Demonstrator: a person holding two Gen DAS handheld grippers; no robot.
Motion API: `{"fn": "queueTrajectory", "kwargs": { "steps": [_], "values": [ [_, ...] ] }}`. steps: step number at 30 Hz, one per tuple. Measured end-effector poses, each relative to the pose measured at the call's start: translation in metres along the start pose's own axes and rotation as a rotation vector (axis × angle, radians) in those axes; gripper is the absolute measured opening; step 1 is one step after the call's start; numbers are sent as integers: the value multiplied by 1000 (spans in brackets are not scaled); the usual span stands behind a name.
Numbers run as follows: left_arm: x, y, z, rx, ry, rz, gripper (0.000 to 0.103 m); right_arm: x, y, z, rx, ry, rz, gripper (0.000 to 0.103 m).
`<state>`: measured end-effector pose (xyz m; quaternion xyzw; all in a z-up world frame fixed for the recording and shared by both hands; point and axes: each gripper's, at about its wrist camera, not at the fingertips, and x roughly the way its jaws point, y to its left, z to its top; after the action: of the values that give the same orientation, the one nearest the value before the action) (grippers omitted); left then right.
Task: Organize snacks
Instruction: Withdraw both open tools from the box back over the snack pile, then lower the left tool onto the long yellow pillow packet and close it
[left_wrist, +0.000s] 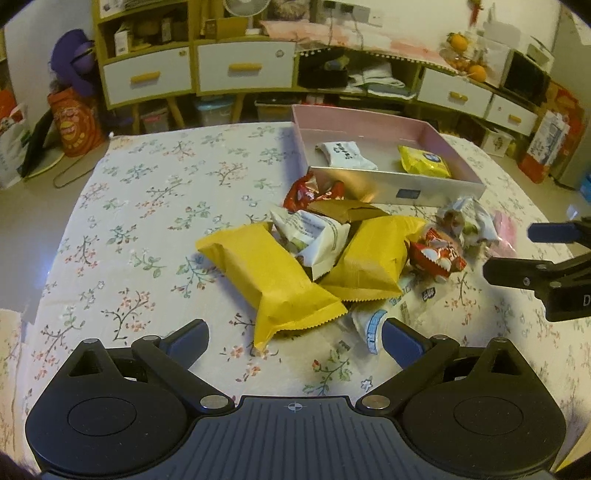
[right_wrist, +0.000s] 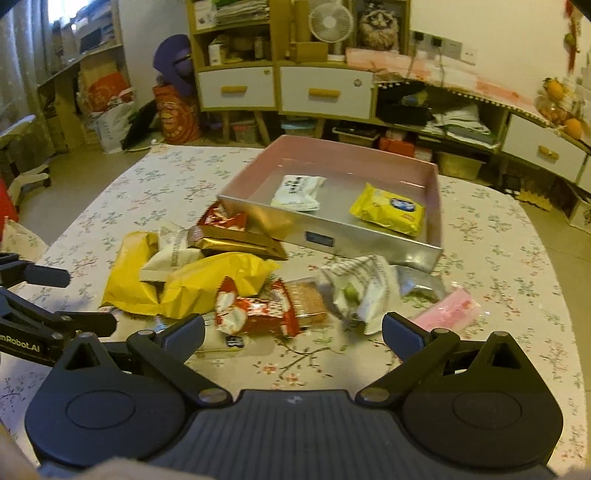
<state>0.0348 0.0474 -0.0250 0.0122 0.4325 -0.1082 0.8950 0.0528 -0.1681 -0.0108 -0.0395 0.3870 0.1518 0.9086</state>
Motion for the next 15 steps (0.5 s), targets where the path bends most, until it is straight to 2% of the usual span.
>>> {"fn": "queueTrajectory", "kwargs": {
  "steps": [10,15],
  "values": [
    [8,3,-12,116,-30,-63,101,15,9,-4,-56,-10,76,102],
    [10,7,-4,78,-61,-73,101,21,9,-1,-44,-1,90,100]
  ]
}}
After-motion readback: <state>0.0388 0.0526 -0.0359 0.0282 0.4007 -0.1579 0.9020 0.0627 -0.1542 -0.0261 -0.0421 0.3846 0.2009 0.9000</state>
